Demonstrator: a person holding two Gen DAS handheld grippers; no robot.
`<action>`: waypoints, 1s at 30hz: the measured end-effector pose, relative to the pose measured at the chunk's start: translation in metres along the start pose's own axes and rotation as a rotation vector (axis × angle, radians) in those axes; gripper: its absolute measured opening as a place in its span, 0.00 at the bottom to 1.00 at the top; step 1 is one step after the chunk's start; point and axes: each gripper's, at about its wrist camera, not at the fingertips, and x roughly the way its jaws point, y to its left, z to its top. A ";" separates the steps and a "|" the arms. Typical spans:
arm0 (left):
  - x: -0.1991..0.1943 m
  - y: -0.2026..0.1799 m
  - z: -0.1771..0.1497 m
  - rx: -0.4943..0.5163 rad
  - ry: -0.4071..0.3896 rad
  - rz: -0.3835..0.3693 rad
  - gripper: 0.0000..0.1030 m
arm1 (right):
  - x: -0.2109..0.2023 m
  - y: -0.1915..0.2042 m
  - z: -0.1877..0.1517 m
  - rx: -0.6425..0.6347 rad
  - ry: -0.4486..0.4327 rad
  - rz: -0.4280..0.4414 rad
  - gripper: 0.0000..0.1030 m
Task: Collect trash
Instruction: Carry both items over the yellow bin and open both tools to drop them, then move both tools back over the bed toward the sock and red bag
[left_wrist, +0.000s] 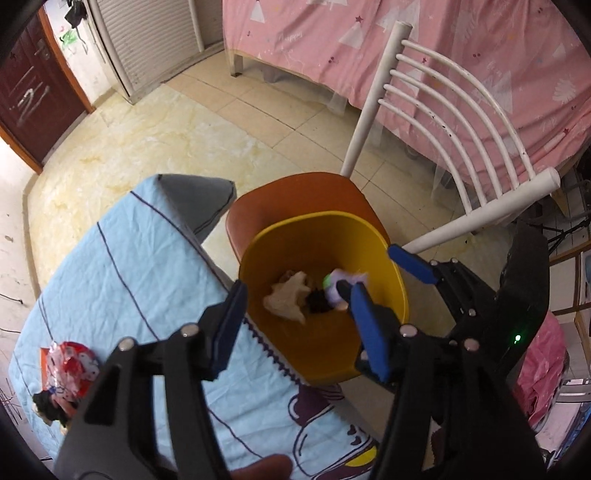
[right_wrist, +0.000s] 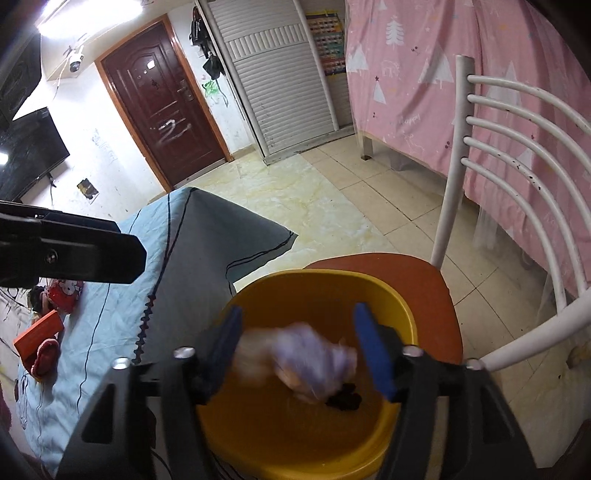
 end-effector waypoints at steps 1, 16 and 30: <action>-0.001 0.000 0.000 0.001 -0.003 0.001 0.54 | -0.001 0.001 0.000 -0.002 -0.001 0.001 0.62; -0.062 0.066 -0.028 -0.087 -0.103 0.031 0.54 | -0.019 0.075 0.029 -0.129 -0.035 0.045 0.62; -0.124 0.179 -0.088 -0.231 -0.178 0.123 0.55 | -0.013 0.193 0.037 -0.307 -0.008 0.147 0.62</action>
